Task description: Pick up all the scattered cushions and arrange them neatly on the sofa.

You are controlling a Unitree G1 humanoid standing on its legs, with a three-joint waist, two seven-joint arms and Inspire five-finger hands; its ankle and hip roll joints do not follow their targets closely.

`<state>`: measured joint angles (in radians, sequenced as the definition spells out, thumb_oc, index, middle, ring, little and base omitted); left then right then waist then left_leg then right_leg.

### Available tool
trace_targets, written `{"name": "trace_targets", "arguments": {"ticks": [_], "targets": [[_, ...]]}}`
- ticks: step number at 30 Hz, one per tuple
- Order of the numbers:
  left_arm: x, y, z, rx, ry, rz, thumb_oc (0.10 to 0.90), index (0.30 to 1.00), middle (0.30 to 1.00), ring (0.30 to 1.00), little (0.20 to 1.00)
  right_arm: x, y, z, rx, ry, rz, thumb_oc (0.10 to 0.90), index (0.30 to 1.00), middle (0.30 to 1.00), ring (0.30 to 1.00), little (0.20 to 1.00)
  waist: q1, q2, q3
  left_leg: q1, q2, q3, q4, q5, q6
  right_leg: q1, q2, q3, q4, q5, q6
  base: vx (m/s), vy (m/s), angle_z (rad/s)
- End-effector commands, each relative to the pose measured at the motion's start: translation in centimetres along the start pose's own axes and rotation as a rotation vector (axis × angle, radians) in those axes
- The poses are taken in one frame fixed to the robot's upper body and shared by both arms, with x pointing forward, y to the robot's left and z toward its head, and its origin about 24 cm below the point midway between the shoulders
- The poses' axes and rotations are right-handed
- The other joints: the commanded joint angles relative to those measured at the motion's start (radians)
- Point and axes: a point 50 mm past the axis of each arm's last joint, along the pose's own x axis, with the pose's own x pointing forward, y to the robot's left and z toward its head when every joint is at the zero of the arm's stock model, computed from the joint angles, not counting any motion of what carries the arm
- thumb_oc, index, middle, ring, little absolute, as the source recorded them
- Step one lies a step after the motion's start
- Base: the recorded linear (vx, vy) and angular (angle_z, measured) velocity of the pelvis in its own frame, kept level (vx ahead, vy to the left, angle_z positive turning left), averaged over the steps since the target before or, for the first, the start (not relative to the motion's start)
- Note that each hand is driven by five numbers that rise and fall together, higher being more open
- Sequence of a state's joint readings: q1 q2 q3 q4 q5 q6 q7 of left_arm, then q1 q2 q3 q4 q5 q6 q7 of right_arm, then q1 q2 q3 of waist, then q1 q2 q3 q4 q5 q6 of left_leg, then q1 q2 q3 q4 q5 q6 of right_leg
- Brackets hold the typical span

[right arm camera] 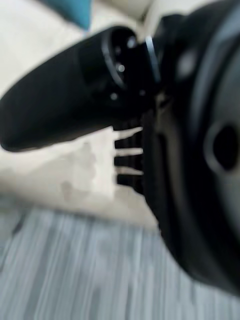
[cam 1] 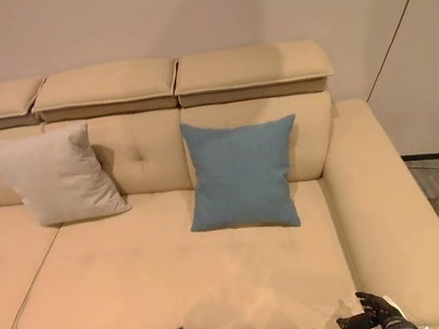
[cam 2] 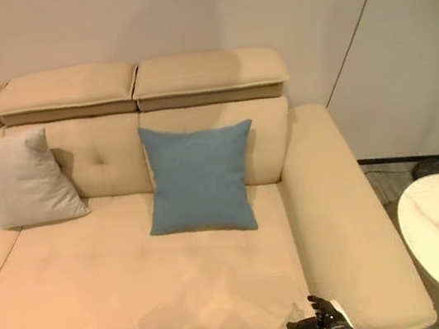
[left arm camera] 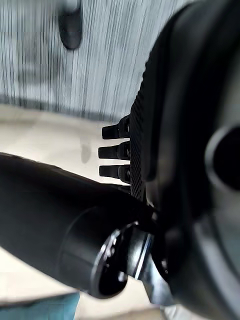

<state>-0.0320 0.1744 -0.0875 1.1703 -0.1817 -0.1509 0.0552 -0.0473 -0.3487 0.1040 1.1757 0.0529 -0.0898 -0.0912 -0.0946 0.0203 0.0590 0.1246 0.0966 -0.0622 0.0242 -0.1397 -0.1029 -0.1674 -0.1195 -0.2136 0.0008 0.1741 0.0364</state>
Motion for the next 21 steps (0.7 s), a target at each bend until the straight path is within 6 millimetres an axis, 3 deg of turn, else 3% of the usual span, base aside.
{"name": "trace_targets", "arguments": {"ticks": [1, 3, 5, 7, 9, 11, 14, 16, 21], "targets": [[-0.6, 4.7, -0.5, 0.026, -0.022, 0.146, 0.8, 0.9, 0.9, 0.9, 0.9, 0.3, 0.6, 1.9, 0.022, -0.062, -0.014, 0.8, 0.9, 0.9, 0.9, 0.9, 0.029, -0.087, 0.003, 0.003, -0.092, -0.016, 0.062, -0.113, 0.057, -0.018, -0.067, 0.064, 0.008, -0.044, 0.142, -0.24, 0.211, -0.12], [-0.8, 5.3, -1.2, 0.003, 0.005, 0.172, 0.8, 0.9, 0.9, 0.9, 0.9, 0.3, 1.1, 2.0, -0.017, -0.052, -0.002, 0.8, 0.9, 0.9, 0.9, 0.9, 0.047, -0.095, 0.025, -0.008, -0.134, -0.014, 0.036, -0.101, 0.08, -0.047, -0.1, 0.051, 0.002, -0.014, 0.17, -0.32, 0.236, -0.39], [-0.9, 5.5, -1.3, 0.0, 0.012, 0.181, 0.8, 0.9, 0.9, 0.9, 0.9, 0.4, 1.2, 2.3, -0.032, -0.057, 0.002, 0.8, 0.9, 0.9, 0.9, 0.9, 0.05, -0.095, 0.037, -0.019, -0.14, -0.01, 0.036, -0.09, 0.088, -0.064, -0.108, 0.056, 0.024, -0.013, 0.174, -0.22, 0.12, -0.43], [-1.0, 5.9, -1.6, 0.008, 0.032, 0.188, 0.8, 0.9, 0.9, 0.9, 0.9, 0.4, 1.2, 2.5, -0.063, -0.059, 0.006, 0.8, 0.9, 0.9, 0.9, 0.9, 0.063, -0.088, 0.052, -0.045, -0.147, 0.004, 0.031, -0.065, 0.104, -0.054, -0.097, 0.061, 0.087, -0.063, 0.158, -0.26, 0.111, -0.29], [-1.2, 6.4, -2.3, 0.024, 0.067, 0.188, 0.8, 0.9, 0.9, 0.9, 0.9, 0.4, 1.4, 1.9, -0.095, -0.038, 0.017, 0.8, 0.9, 0.9, 0.9, 0.9, 0.094, -0.073, 0.037, -0.073, -0.143, 0.012, -0.007, -0.016, 0.127, 0.018, -0.062, 0.048, 0.24, -0.172, 0.12, -0.3, 0.113, -0.3], [-1.2, 6.5, -2.3, 0.021, 0.072, 0.189, 0.8, 0.9, 0.9, 0.9, 0.9, 0.3, 1.6, 1.6, -0.093, -0.03, 0.021, 0.8, 0.9, 0.9, 0.9, 0.9, 0.105, -0.075, 0.024, -0.089, -0.138, 0.023, -0.019, 0.0, 0.127, 0.042, -0.052, 0.041, 0.267, -0.195, 0.119, -0.15, -0.011, -0.09], [-1.3, 6.4, -2.5, 0.015, 0.075, 0.188, 0.8, 0.9, 0.9, 0.9, 0.9, 0.3, 1.8, 1.4, -0.094, -0.023, 0.023, 0.8, 0.9, 0.9, 0.9, 0.9, 0.131, -0.093, 0.002, -0.107, -0.144, 0.05, -0.039, 0.016, 0.119, 0.136, -0.051, -0.002, 0.177, -0.208, 0.123, -0.09, -0.069, -0.27], [-1.3, 6.5, -2.7, -0.015, 0.079, 0.198, 0.8, 0.9, 0.9, 0.9, 0.9, 0.3, 1.9, 1.4, -0.087, -0.017, 0.019, 0.8, 0.9, 0.9, 0.9, 0.9, 0.142, -0.107, -0.027, -0.108, -0.143, 0.078, -0.084, 0.045, 0.102, 0.173, -0.031, -0.027, 0.036, -0.213, 0.129, -0.03, -0.107, -0.47], [-1.3, 6.2, -2.8, -0.019, 0.089, 0.196, 0.8, 0.9, 0.9, 0.9, 0.9, 0.3, 1.9, 1.3, -0.084, -0.004, 0.017, 0.8, 0.9, 0.9, 0.9, 0.9, 0.133, -0.1, -0.032, -0.095, -0.121, 0.087, -0.109, 0.062, 0.085, 0.192, -0.006, -0.023, -0.015, -0.197, 0.124, 0.01, -0.08, -0.13]]}}
